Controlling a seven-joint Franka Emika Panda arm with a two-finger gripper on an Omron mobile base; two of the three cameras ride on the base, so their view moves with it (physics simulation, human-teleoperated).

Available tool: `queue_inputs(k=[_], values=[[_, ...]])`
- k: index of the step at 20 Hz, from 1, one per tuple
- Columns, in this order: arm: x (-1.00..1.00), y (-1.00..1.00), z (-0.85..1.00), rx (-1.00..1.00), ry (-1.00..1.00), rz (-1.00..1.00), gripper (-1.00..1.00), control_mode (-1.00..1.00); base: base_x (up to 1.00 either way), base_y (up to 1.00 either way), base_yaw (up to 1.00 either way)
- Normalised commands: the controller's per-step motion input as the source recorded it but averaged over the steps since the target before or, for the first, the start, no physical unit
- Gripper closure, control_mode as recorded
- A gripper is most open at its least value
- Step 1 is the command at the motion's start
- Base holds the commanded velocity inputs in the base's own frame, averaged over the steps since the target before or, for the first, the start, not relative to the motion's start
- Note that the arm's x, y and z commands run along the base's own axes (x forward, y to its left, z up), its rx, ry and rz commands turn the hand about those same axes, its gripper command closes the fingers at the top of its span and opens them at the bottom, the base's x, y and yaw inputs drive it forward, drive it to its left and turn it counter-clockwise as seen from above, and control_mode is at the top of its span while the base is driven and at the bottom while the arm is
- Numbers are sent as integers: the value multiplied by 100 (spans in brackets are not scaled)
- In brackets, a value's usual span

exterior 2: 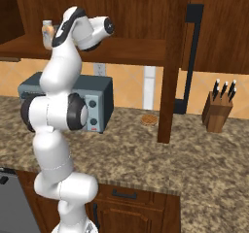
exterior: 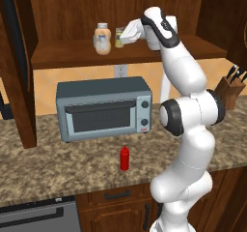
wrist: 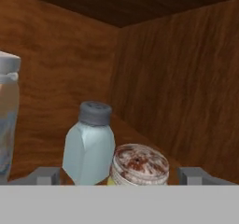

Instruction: Put the shaker and condiment bottle from the counter next to their counterparts in the cabinet.

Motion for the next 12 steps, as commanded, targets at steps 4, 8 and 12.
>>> queue_inputs(k=[4, 8, 12], values=[[-99, -1, 8, 0, 0, 0, -100, -100, 0, 0, 0], [-100, 0, 0, 0, 0, 0, -100, -100, 0, 0, 0], [-100, 0, -10, 0, -3, 0, -100, -100, 0, 0, 0]])
